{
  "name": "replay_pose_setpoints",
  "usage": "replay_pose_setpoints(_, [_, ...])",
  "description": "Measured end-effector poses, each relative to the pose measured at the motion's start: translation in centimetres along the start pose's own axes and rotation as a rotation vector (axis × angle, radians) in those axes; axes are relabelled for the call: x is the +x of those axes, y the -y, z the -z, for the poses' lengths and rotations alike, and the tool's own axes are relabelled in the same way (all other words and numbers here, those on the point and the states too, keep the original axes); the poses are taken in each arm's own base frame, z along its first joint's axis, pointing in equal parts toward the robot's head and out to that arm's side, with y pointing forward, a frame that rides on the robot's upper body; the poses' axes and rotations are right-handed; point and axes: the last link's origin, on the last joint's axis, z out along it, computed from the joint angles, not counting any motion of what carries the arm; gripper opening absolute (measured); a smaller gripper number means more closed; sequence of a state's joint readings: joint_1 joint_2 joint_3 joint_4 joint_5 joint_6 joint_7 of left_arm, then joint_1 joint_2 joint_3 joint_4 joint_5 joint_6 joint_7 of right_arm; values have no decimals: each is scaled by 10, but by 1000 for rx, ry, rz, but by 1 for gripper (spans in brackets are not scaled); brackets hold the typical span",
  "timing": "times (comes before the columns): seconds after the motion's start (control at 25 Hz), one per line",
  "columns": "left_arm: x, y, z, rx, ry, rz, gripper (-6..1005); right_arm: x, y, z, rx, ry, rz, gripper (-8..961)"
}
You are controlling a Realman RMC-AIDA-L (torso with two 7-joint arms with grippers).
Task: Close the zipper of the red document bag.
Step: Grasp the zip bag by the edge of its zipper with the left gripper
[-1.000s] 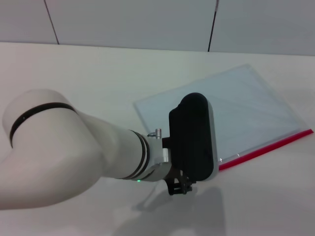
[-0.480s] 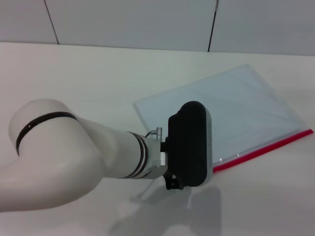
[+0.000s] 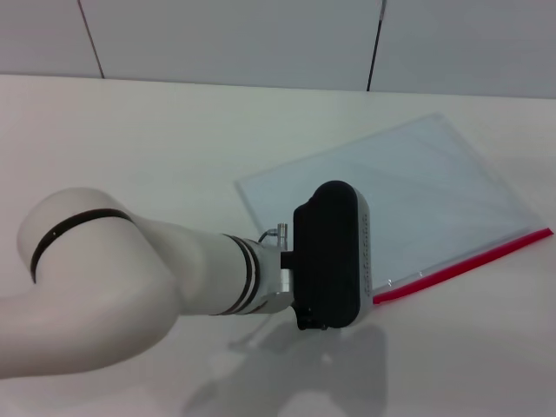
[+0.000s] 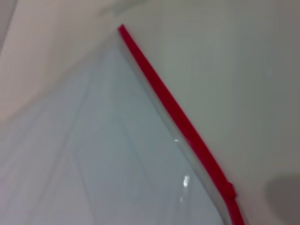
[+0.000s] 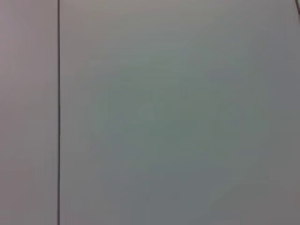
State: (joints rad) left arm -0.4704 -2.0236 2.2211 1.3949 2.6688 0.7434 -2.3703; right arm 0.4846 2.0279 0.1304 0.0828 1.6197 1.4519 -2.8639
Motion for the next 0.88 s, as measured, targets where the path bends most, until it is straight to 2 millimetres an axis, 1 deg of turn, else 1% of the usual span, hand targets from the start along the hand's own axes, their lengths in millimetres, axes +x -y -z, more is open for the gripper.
replay_pose_setpoints(0.2, [-3, 1, -2, 15, -4, 3, 440, 0, 1, 1, 4, -1, 0, 731])
replay_pose_setpoints(0.44, [-7, 2, -4, 23, 2, 19, 207, -1, 1, 2, 5, 11, 0, 731])
replay_pose_setpoints(0.68, [-7, 4, -5, 39, -8, 26, 124, -1, 1, 2, 5, 11, 0, 730])
replay_pose_setpoints(0.88, [-10, 8, -1, 140, -67, 44, 55, -1, 0, 2, -18, 4, 13, 730])
